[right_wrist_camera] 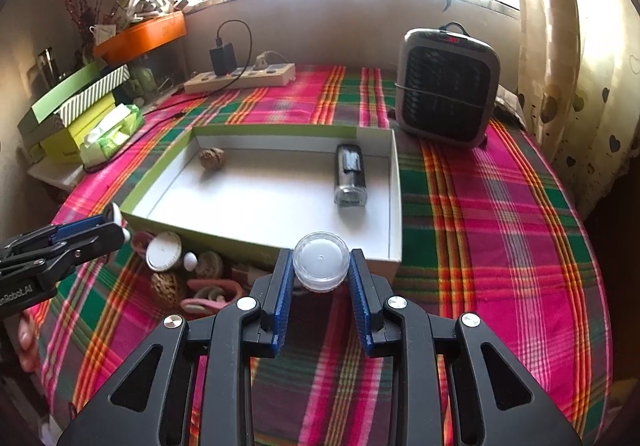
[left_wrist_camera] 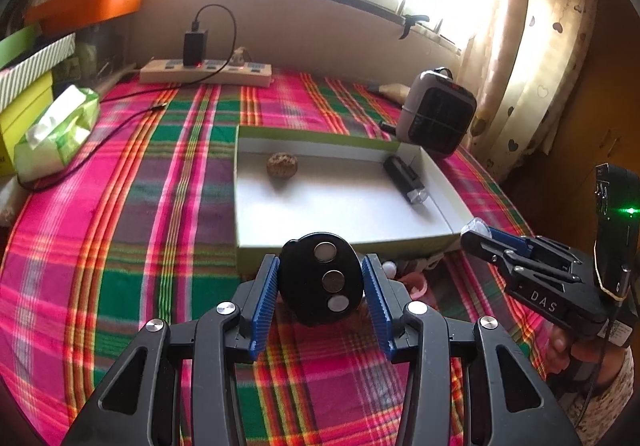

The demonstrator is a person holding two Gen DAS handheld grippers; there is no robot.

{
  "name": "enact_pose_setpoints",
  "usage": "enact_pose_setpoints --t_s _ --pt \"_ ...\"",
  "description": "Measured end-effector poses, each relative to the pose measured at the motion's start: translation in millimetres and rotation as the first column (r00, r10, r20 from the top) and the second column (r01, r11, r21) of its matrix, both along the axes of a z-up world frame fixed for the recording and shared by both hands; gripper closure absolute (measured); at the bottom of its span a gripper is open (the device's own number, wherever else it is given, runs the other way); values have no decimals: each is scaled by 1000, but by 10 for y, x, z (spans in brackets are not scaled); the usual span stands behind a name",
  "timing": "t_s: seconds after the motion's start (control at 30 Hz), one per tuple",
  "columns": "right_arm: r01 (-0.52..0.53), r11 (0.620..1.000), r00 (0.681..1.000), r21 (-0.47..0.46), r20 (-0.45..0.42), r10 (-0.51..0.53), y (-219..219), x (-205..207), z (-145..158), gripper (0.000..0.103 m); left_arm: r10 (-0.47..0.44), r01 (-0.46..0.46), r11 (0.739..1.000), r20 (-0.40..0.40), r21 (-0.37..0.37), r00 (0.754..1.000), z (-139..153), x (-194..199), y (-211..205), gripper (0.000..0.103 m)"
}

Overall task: Organize objects
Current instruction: 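Close the left tool on the black dotted puck while the right tool lifts the container, then carry the white container in the right tool into the box while the left carries the puck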

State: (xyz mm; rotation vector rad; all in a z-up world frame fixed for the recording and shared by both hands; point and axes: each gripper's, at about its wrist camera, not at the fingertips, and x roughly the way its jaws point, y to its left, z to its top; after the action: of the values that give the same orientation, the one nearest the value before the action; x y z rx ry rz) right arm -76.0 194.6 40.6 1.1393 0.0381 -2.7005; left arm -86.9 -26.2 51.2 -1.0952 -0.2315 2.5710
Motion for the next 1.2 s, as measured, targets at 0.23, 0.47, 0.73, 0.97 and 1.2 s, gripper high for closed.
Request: enact_pose_setpoints --t_s 0.23,0.47,0.73,0.97,1.2 --pt "-29 1000 999 -2 -14 28 -111 -102 80 74 -18 17 1000 -22 -8 1000 79 -115 77 62" --pt "-51 999 999 4 -19 51 -208 -224 112 74 -22 22 1000 -26 -15 999 84 -247 123 62" --pt "-63 998 998 16 -15 64 -285 -418 118 74 -24 23 999 -18 -28 1000 58 -390 155 62" --pt "-64 998 998 22 0 64 -305 -619 78 74 -18 17 999 -11 -39 1000 17 -542 160 62" --pt "-61 998 997 20 38 60 -334 -854 -22 74 -14 15 998 7 -54 1000 -62 -688 171 62"
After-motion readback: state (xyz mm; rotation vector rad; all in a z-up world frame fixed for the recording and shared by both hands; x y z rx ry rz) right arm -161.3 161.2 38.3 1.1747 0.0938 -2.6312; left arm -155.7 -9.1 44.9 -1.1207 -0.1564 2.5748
